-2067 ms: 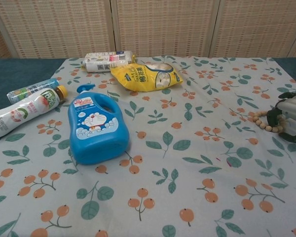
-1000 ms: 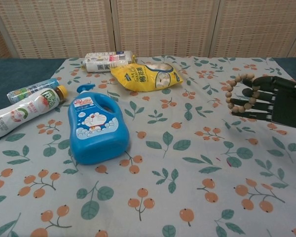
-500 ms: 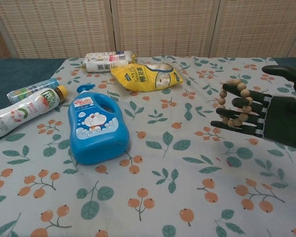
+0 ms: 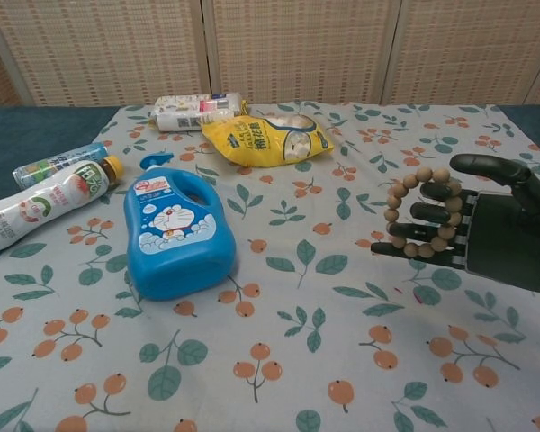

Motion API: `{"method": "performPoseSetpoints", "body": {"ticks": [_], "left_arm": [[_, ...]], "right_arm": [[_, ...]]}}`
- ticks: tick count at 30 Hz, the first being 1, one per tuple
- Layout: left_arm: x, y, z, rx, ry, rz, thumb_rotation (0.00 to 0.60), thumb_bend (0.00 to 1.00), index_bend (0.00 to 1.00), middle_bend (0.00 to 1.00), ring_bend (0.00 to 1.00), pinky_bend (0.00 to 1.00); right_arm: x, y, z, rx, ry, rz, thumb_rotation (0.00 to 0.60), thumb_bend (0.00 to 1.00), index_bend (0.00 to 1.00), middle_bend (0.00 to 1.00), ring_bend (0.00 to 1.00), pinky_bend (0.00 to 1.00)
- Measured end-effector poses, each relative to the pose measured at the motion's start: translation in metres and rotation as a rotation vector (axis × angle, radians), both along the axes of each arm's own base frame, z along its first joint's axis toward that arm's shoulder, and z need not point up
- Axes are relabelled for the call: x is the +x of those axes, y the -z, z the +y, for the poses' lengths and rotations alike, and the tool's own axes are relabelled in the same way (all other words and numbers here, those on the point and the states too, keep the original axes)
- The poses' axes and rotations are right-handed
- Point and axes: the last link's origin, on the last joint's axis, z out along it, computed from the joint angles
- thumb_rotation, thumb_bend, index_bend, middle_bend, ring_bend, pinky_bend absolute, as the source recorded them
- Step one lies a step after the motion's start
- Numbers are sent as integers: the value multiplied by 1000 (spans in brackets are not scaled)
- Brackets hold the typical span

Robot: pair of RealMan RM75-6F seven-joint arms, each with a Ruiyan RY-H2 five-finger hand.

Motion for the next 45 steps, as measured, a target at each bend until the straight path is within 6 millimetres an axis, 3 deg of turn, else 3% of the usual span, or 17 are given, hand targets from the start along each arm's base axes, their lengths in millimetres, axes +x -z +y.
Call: {"method": "performPoseSetpoints", "body": {"ticks": [3, 10, 16, 21, 26, 30, 32, 40, 45], "left_arm": [[0, 0, 0, 1, 0, 0, 600, 441, 0, 0, 0, 101], [0, 0, 0, 0, 0, 1, 600, 439, 0, 0, 0, 100], [0, 0, 0, 2, 1, 0, 600, 440, 0, 0, 0, 101], [1, 0, 0, 1, 2, -1, 600, 439, 0, 0, 0, 101], [1, 0, 0, 4, 5, -1, 600, 440, 0, 0, 0, 102], [1, -1, 0, 5, 6, -3, 600, 441, 0, 0, 0, 103], [1, -1, 0, 6, 6, -4, 600, 441, 0, 0, 0, 104], [2, -1, -1, 8, 8, -7, 600, 440, 0, 0, 0, 105], [2, -2, -1, 8, 9, -8, 600, 440, 0, 0, 0, 105]], "right_arm": [[0, 1, 1, -4, -6, 2, 394, 404, 605, 621, 344, 152], [2, 4, 3, -20, -25, 7, 341, 732, 597, 621, 344, 152], [3, 7, 4, -23, -36, 13, 337, 800, 596, 621, 344, 152], [2, 7, 4, -31, -41, 30, 336, 1000, 589, 621, 345, 152], [4, 6, 3, -35, -61, 48, 434, 1000, 504, 621, 293, 152], [7, 5, 2, -44, -74, 59, 558, 1000, 325, 543, 173, 112], [8, 4, 1, -51, -83, 67, 592, 1000, 257, 497, 134, 94], [12, 2, 1, -79, -128, 110, 600, 1000, 104, 400, 46, 58], [11, 3, 1, -111, -167, 173, 600, 1000, 73, 381, 23, 41]]}}
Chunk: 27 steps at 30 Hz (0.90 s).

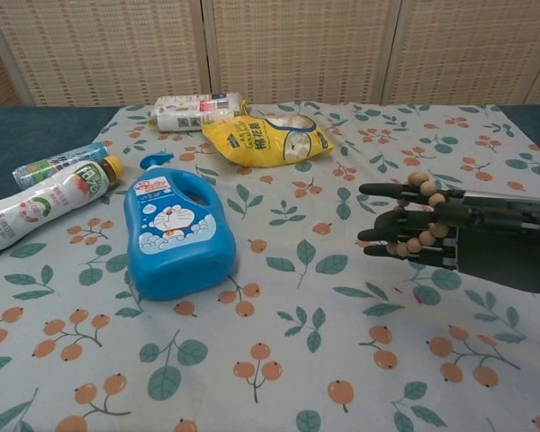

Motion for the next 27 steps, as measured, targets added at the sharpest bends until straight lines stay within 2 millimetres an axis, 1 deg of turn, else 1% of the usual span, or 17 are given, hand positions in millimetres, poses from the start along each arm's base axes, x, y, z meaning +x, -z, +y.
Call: {"method": "performPoseSetpoints", "body": {"ticks": [4, 7, 10, 14, 16, 19, 21, 24, 26, 27], "left_arm": [[0, -1, 0, 2, 2, -2, 600, 440, 0, 0, 0, 105], [0, -1, -1, 2, 3, -4, 600, 440, 0, 0, 0, 105], [1, -1, -1, 2, 5, -6, 600, 441, 0, 0, 0, 105], [2, -2, -1, 4, 7, -8, 600, 440, 0, 0, 0, 105], [2, -2, -2, 5, 9, -9, 600, 440, 0, 0, 0, 106], [2, -2, -2, 3, 10, -9, 600, 440, 0, 0, 0, 106], [2, -2, -2, 2, 10, -9, 600, 440, 0, 0, 0, 105], [2, -2, -2, 1, 10, -8, 600, 440, 0, 0, 0, 106], [2, -2, -2, 0, 8, -8, 600, 440, 0, 0, 0, 105], [2, -2, -1, 0, 8, -8, 600, 440, 0, 0, 0, 106]], "right_arm": [[-2, 1, -3, -72, -58, 96, 600, 1000, 105, 381, 23, 37], [-4, 1, -7, -163, -144, 218, 600, 1000, 128, 382, 23, 30], [-7, 1, -13, -291, -264, 380, 600, 1000, 173, 382, 23, 20], [-12, -1, -24, -498, -463, 660, 600, 1000, 243, 384, 23, 13], [-15, -2, -28, -586, -552, 792, 600, 1000, 252, 386, 23, 8], [-22, -4, -35, -707, -695, 1017, 600, 1000, 240, 386, 23, 0], [-28, -6, -39, -768, -786, 1168, 600, 1000, 201, 386, 23, 0], [-37, -8, -43, -819, -904, 1361, 600, 1000, 131, 382, 23, 0], [-43, -9, -44, -831, -970, 1474, 600, 999, 111, 364, 22, 0], [-46, -9, -45, -827, -990, 1514, 600, 960, 100, 342, 19, 0]]}}
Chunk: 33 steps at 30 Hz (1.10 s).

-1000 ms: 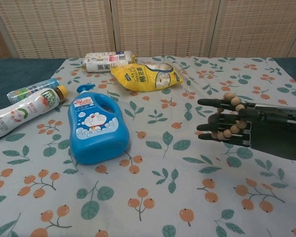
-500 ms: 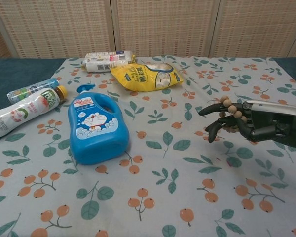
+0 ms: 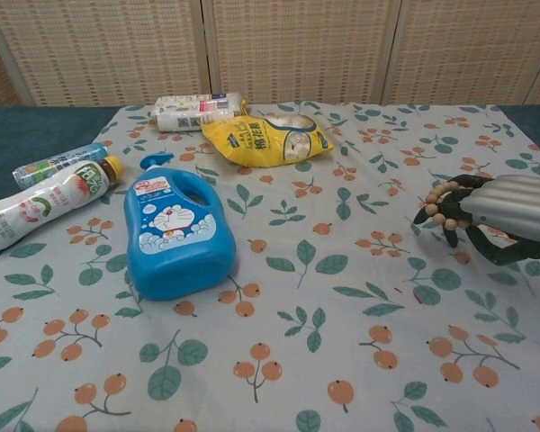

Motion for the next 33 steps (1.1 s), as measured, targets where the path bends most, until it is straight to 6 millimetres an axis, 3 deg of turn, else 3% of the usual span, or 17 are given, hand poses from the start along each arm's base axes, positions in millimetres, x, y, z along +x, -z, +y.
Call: {"method": "performPoseSetpoints", "body": {"ticks": [1, 6, 9, 15, 17, 21, 23, 25, 28, 33], "left_arm": [[0, 0, 0, 1, 0, 0, 600, 440, 0, 0, 0, 106], [0, 0, 0, -1, -1, 0, 600, 440, 0, 0, 0, 106], [0, 0, 0, -1, -1, 0, 600, 440, 0, 0, 0, 106], [0, 0, 0, -1, 0, 1, 600, 440, 0, 0, 0, 107], [0, 0, 0, 0, -1, 1, 600, 440, 0, 0, 0, 110], [0, 1, 0, 0, -1, 3, 600, 440, 0, 0, 0, 111], [0, 1, 0, -1, 2, 3, 600, 441, 0, 0, 0, 111], [0, 1, 0, 0, 3, 5, 600, 441, 0, 0, 0, 111], [0, 1, 0, 4, 5, 4, 600, 441, 0, 0, 0, 111], [0, 1, -1, 3, 5, 4, 600, 440, 0, 0, 0, 111]], "right_arm": [[-3, 0, 0, -7, 2, 35, 600, 914, 91, 327, 15, 0], [-13, -4, 3, 6, 88, 97, 600, 355, 1, 181, 0, 0], [-13, -7, 7, 29, 143, 85, 600, 219, 0, 108, 0, 0], [-11, -18, 11, 61, 218, 43, 600, 182, 0, 66, 0, 0], [-12, -24, 9, 55, 227, 33, 600, 182, 0, 61, 0, 46], [-10, -28, 8, 43, 207, 25, 600, 182, 0, 60, 21, 448], [-9, -29, 8, 42, 201, 14, 600, 182, 0, 60, 93, 519], [-8, -31, 8, 35, 186, 10, 600, 182, 0, 60, 222, 439], [-9, -33, 7, 17, 175, -6, 600, 182, 0, 60, 295, 207], [-10, -36, 8, 5, 182, -34, 600, 182, 0, 60, 158, 66]]}}
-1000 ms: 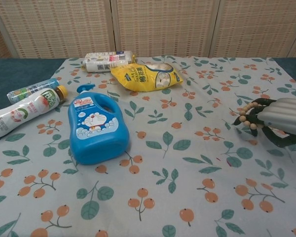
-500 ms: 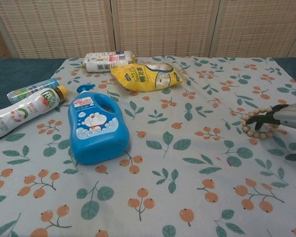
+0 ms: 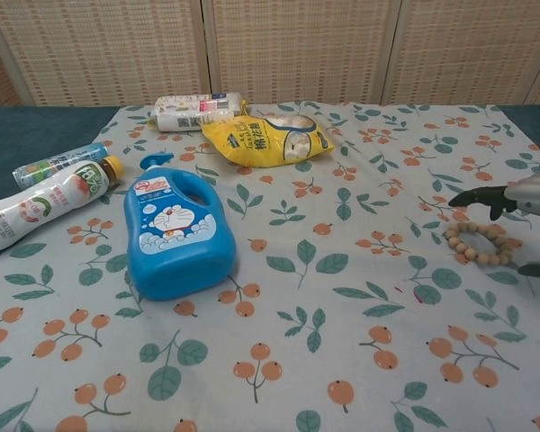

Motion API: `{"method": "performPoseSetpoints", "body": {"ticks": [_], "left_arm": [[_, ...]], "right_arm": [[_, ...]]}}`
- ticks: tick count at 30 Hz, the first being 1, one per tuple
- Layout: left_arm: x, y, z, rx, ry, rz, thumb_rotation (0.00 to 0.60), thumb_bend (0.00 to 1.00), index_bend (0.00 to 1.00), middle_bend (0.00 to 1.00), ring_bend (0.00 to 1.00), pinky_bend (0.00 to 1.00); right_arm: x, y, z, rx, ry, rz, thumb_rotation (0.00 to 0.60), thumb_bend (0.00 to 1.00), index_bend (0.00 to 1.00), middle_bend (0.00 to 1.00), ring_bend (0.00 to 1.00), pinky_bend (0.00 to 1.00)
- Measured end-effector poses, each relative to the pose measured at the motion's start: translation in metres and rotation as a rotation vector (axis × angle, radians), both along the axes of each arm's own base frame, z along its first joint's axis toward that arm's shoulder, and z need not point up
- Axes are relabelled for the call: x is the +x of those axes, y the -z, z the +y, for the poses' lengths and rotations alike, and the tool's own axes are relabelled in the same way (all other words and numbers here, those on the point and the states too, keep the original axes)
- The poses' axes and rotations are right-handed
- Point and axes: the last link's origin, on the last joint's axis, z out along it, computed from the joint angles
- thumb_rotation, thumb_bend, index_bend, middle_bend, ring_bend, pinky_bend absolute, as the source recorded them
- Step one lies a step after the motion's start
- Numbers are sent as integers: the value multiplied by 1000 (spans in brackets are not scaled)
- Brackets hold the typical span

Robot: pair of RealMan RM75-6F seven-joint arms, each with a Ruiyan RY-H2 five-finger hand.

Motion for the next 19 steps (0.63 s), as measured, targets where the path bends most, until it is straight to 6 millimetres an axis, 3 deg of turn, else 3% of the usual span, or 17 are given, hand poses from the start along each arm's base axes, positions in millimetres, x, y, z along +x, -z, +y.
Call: {"method": "performPoseSetpoints", "body": {"ticks": [5, 9, 13, 17, 19], "left_arm": [[1, -1, -1, 7, 6, -1, 600, 441, 0, 0, 0, 111], [3, -2, -2, 11, 16, 2, 600, 441, 0, 0, 0, 111], [4, -1, -2, 14, 29, 8, 600, 440, 0, 0, 0, 112], [5, -1, -2, 26, 45, 12, 600, 441, 0, 0, 0, 114], [5, 0, -2, 27, 48, 15, 600, 441, 0, 0, 0, 114]], "right_arm": [[6, -10, 9, -48, -10, -48, 600, 182, 0, 56, 15, 0], [9, -24, 29, -152, -44, -86, 600, 182, 0, 45, 0, 0], [3, -42, 65, -301, -63, -104, 600, 182, 0, 15, 0, 0], [-11, -56, 116, -424, -32, -85, 600, 182, 0, 0, 0, 0], [-11, -58, 128, -437, -26, -86, 600, 182, 0, 0, 0, 0]]}}
